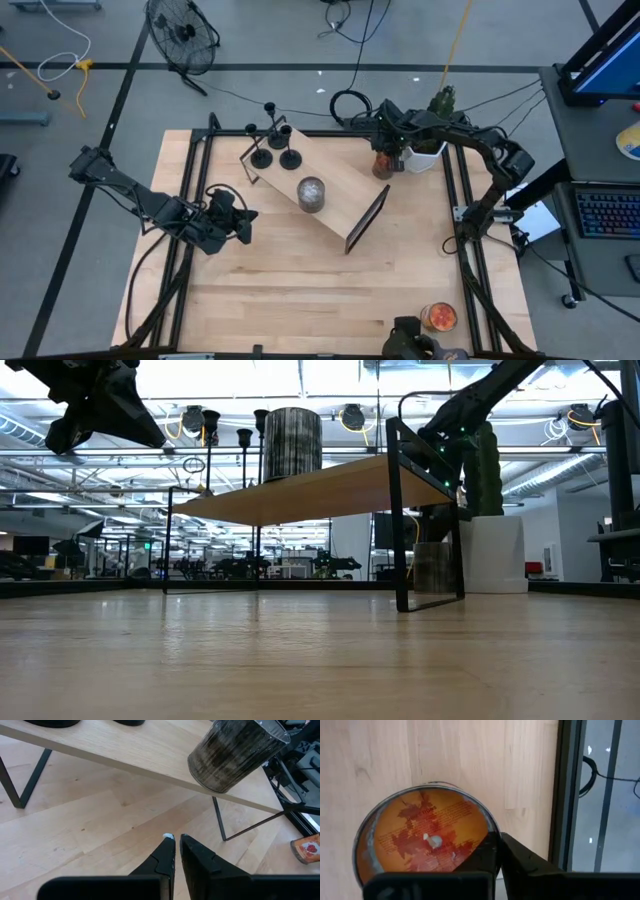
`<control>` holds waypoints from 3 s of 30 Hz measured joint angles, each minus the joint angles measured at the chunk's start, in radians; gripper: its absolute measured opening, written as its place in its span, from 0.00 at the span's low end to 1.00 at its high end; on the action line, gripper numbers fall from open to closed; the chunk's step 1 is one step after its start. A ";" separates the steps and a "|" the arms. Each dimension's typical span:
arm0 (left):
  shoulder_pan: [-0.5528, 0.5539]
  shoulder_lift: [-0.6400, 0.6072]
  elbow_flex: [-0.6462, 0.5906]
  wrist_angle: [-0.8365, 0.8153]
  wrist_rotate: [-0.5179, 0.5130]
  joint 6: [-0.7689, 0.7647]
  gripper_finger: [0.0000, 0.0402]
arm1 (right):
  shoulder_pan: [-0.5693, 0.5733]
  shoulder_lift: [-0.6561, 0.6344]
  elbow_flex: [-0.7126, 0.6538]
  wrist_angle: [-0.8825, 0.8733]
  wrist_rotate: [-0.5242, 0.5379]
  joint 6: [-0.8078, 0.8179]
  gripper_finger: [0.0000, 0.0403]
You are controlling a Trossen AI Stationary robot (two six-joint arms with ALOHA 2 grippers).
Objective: Pick & Place candle stick holders
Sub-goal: Put the top orange scented candle aligned with the brown scented candle on the shelf
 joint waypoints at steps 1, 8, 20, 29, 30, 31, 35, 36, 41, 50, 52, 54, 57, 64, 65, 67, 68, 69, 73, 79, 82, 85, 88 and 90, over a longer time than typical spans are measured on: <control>0.000 0.000 0.000 0.000 0.000 0.000 0.08 | 0.000 0.000 0.000 -0.001 0.006 0.009 0.01; 0.000 0.000 0.000 0.000 0.000 0.001 0.08 | 0.001 -0.001 0.000 -0.002 0.016 0.058 0.01; 0.000 0.000 0.000 -0.001 -0.002 0.001 0.08 | 0.000 -0.129 0.041 -0.089 0.028 0.118 0.00; 0.000 0.000 0.000 -0.001 -0.010 -0.007 0.08 | 0.000 -0.209 0.197 -0.213 -0.074 0.206 0.00; 0.000 0.000 0.000 0.000 -0.010 -0.007 0.08 | 0.001 -0.213 0.221 -0.227 -0.096 0.219 0.00; 0.000 0.000 0.000 0.001 -0.010 -0.007 0.08 | 0.003 -0.217 0.245 -0.239 -0.118 0.230 0.00; 0.000 0.000 0.000 0.002 -0.011 -0.011 0.08 | 0.030 -0.223 0.337 -0.294 -0.157 0.255 0.00; 0.000 0.000 0.000 0.003 -0.011 -0.011 0.08 | 0.039 -0.223 0.358 -0.311 -0.165 0.265 0.00; 0.000 0.000 0.000 0.003 -0.011 -0.012 0.08 | 0.108 -0.222 0.446 -0.369 -0.204 0.321 0.00; 0.000 0.000 0.000 0.002 -0.026 0.007 0.08 | 0.227 -0.222 0.498 -0.418 -0.278 0.448 0.00; 0.000 0.000 0.000 0.002 -0.037 0.018 0.08 | 0.248 -0.216 0.498 -0.418 -0.277 0.469 0.00; 0.000 0.000 0.000 0.002 -0.038 0.023 0.08 | 0.270 -0.201 0.498 -0.410 -0.277 0.484 0.00; 0.000 0.000 0.000 0.002 -0.038 0.023 0.08 | 0.293 -0.175 0.498 -0.403 -0.278 0.503 0.00; 0.000 0.000 0.000 0.002 -0.038 0.024 0.08 | 0.324 -0.096 0.546 -0.366 -0.285 0.505 0.00; 0.000 0.000 0.000 0.002 -0.037 0.024 0.08 | 0.326 -0.082 0.562 -0.363 -0.297 0.507 0.00; 0.000 0.001 0.000 0.003 -0.037 0.024 0.08 | 0.331 -0.054 0.596 -0.372 -0.305 0.507 0.00; 0.000 0.001 0.000 0.002 -0.037 0.025 0.08 | 0.338 -0.037 0.615 -0.379 -0.303 0.505 0.00; 0.000 0.001 0.000 0.003 -0.037 0.025 0.08 | 0.341 -0.020 0.637 -0.384 -0.303 0.502 0.00; 0.000 0.001 0.000 0.002 -0.036 0.025 0.08 | 0.355 0.044 0.702 -0.436 -0.302 0.487 0.00; 0.000 0.001 0.000 0.002 -0.035 0.029 0.08 | 0.361 0.100 0.726 -0.449 -0.298 0.468 0.00; 0.000 0.001 0.000 0.002 -0.035 0.034 0.08 | 0.361 0.120 0.727 -0.437 -0.281 0.467 0.00; 0.000 0.001 0.000 0.002 -0.035 0.034 0.08 | 0.368 0.135 0.727 -0.427 -0.225 0.452 0.00; 0.000 0.001 0.000 0.002 -0.035 0.034 0.08 | 0.373 0.143 0.728 -0.410 -0.221 0.449 0.00; 0.000 0.001 0.000 0.001 -0.035 0.034 0.08 | 0.381 0.143 0.728 -0.401 -0.222 0.447 0.00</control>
